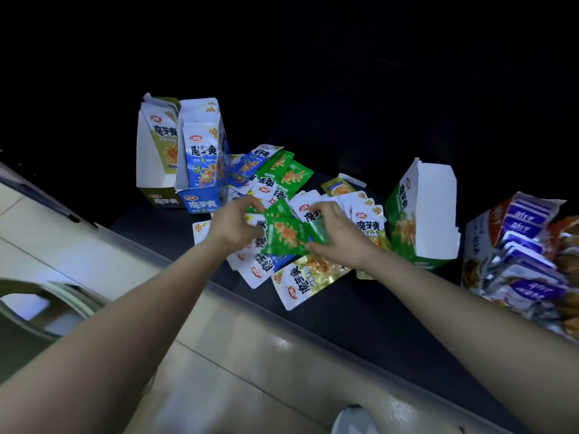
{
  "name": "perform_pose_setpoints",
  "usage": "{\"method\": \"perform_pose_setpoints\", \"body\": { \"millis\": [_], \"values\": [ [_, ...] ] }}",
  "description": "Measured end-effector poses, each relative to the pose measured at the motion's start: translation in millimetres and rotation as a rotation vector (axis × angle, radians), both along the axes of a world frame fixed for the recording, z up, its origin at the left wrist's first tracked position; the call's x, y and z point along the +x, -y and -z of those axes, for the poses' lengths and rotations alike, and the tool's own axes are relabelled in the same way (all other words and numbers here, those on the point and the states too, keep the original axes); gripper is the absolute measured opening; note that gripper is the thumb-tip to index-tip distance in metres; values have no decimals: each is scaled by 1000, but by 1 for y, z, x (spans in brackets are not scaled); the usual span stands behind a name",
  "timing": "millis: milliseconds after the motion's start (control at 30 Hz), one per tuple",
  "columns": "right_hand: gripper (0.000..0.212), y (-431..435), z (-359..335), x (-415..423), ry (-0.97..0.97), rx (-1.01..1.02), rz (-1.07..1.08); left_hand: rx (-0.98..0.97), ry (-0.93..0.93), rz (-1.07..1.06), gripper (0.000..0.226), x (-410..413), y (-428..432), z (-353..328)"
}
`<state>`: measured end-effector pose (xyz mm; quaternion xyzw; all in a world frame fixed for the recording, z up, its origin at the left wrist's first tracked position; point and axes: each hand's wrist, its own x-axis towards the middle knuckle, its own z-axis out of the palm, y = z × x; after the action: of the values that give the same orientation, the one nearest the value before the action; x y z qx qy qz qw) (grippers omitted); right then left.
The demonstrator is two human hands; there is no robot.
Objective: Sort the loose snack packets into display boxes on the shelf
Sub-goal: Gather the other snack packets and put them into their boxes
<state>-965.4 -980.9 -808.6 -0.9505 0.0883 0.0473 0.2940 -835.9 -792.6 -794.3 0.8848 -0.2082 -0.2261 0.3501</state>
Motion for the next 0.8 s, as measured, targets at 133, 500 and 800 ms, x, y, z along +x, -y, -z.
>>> {"method": "perform_pose_setpoints", "body": {
  "millis": [133,500,800],
  "values": [
    [90,-8,-19,16,269,-30,-84,-133,71,75,28,4,3,-25],
    [32,9,-29,18,192,559,333,-531,-240,-221,69,-2,19,-36],
    [19,26,-19,-9,99,847,527,-351,-588,-122,58,-41,61,-21]
  ]
}}
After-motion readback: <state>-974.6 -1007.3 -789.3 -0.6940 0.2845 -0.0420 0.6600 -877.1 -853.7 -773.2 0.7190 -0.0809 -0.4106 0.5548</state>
